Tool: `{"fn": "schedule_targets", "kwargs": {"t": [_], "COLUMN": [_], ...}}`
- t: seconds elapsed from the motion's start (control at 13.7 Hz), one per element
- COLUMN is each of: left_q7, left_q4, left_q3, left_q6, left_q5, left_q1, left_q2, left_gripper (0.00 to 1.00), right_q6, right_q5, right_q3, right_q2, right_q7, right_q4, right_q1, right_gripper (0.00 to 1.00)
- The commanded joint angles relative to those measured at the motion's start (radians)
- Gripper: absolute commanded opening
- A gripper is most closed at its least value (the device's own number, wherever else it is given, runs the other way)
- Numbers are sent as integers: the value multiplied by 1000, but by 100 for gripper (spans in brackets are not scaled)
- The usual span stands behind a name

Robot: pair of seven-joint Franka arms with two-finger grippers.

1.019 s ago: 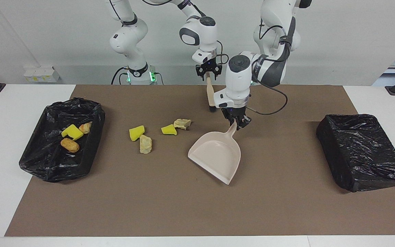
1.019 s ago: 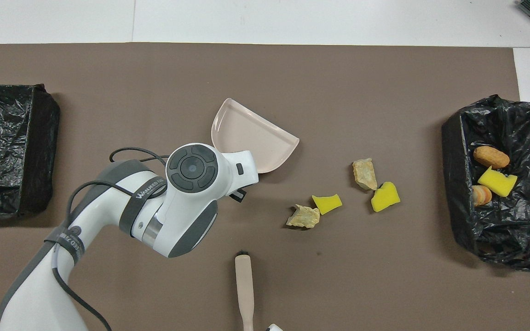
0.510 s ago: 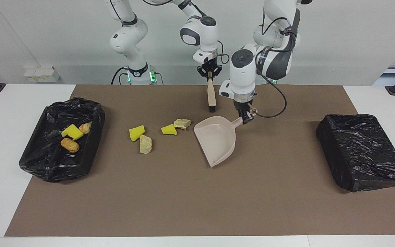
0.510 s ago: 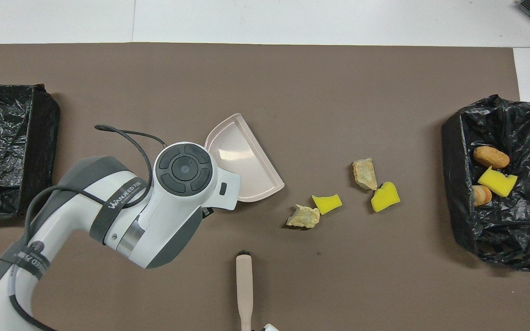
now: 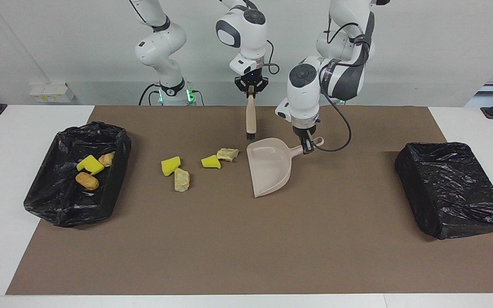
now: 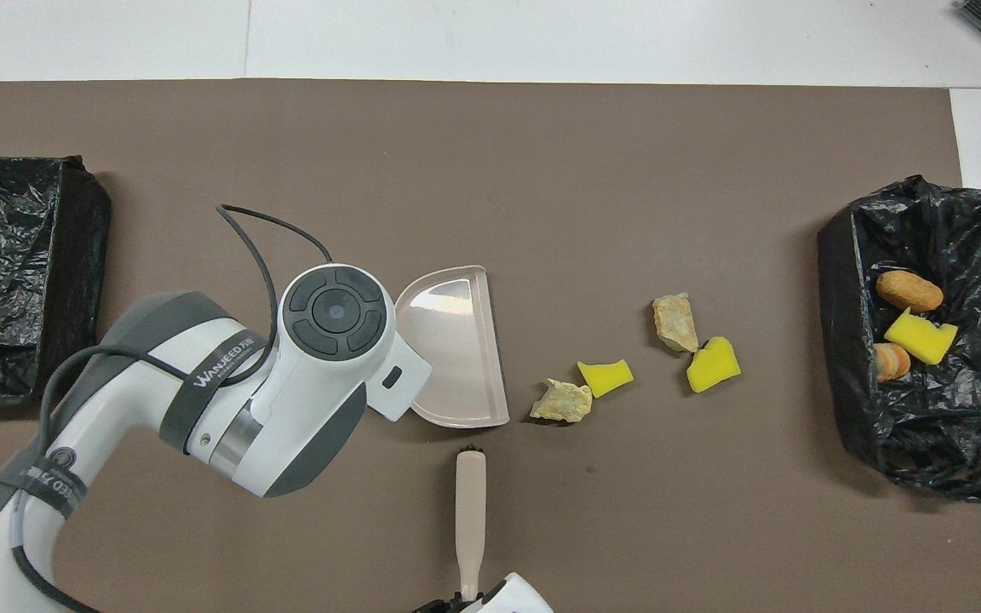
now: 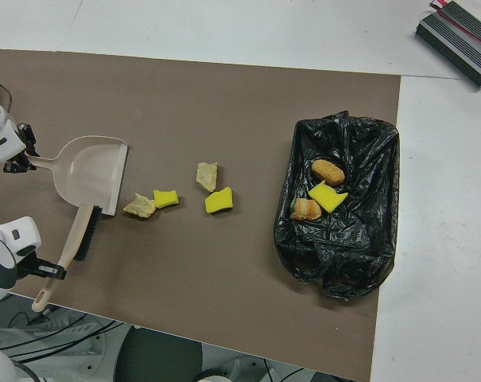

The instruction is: Sweep and dump trash in bin

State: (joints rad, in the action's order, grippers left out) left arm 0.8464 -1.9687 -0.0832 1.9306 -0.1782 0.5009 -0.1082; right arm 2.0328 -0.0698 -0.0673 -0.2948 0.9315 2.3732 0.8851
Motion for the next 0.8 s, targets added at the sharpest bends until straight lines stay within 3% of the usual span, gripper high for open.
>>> {"fn": "schedule_targets", "kwargs": {"t": [0.0, 0.29, 0.58, 0.73], "left_q7": [-85, -164, -245, -251], "left_q4": [-59, -96, -176, -229], "left_q3": [-10, -13, -15, -15], "left_q6": [13, 8, -10, -16], "left_q5": [-12, -6, -6, -6], "left_q1": [22, 57, 87, 122], "left_q2": [35, 59, 117, 157], "left_gripper": [0, 0, 0, 0], "right_q6": [-36, -22, 49, 66], "right_q5": [8, 18, 203, 208], "right_q3": [-3, 0, 0, -2], "right_q2": [-21, 45, 74, 63], "right_q7": [-107, -429, -459, -488], "right_q4": [6, 8, -8, -8], "right_q1": [-96, -336, -440, -526], "right_gripper": [0, 0, 0, 0]}}
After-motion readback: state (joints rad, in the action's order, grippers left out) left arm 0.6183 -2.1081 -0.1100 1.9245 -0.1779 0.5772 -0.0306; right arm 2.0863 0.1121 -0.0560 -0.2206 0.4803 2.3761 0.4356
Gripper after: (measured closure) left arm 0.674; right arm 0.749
